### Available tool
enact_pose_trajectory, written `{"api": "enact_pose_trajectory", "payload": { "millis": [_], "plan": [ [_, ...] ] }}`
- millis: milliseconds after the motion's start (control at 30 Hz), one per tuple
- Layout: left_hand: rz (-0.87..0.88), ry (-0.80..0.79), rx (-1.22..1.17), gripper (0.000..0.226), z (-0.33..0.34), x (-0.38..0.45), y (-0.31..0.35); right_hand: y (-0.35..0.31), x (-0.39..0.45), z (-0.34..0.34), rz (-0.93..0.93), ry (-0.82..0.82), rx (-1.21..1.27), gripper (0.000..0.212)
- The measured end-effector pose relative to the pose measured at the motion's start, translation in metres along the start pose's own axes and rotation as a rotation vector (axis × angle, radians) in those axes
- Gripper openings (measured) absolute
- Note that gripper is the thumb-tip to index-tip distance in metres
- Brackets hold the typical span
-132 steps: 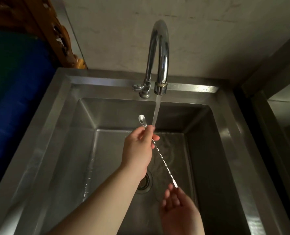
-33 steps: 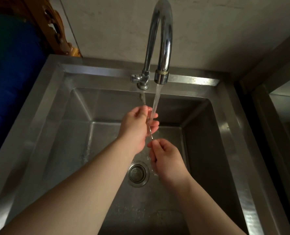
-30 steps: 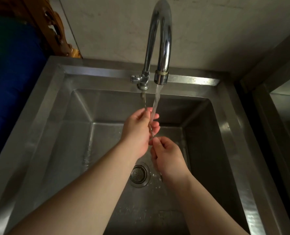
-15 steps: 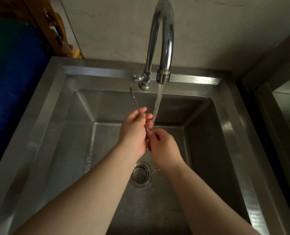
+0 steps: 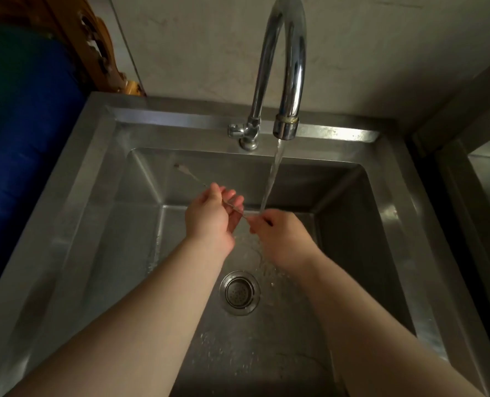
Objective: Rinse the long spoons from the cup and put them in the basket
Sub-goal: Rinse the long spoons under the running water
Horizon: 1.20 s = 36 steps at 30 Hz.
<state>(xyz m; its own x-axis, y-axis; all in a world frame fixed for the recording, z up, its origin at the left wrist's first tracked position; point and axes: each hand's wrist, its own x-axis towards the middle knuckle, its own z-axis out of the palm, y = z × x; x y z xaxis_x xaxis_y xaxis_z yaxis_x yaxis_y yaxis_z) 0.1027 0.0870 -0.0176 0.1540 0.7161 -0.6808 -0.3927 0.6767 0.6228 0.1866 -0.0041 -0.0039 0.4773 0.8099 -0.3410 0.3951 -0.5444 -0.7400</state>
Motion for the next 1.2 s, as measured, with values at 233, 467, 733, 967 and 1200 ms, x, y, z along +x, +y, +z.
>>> {"api": "enact_pose_trajectory", "payload": {
  "millis": [233, 467, 733, 967, 1200],
  "plan": [
    [-0.123, 0.115, -0.181, 0.025, -0.007, 0.015, 0.000, -0.017, 0.006, -0.023, 0.009, 0.027, 0.351, 0.017],
    [-0.353, 0.063, 0.074, 0.033, -0.016, -0.001, -0.042, -0.024, -0.002, -0.002, -0.066, 0.190, 0.403, 0.017],
    [0.252, -0.125, 0.701, 0.026, -0.023, -0.027, -0.051, -0.023, -0.002, -0.003, -0.011, 0.105, 0.467, 0.030],
    [0.351, -0.326, 0.618, 0.014, -0.029, -0.030, -0.059, -0.024, 0.000, -0.006, -0.027, 0.184, 0.626, 0.009],
    [0.345, -0.373, 0.677, 0.023, -0.030, -0.035, -0.060, -0.022, 0.002, -0.009, -0.017, 0.247, 0.533, 0.035]
  ]
}}
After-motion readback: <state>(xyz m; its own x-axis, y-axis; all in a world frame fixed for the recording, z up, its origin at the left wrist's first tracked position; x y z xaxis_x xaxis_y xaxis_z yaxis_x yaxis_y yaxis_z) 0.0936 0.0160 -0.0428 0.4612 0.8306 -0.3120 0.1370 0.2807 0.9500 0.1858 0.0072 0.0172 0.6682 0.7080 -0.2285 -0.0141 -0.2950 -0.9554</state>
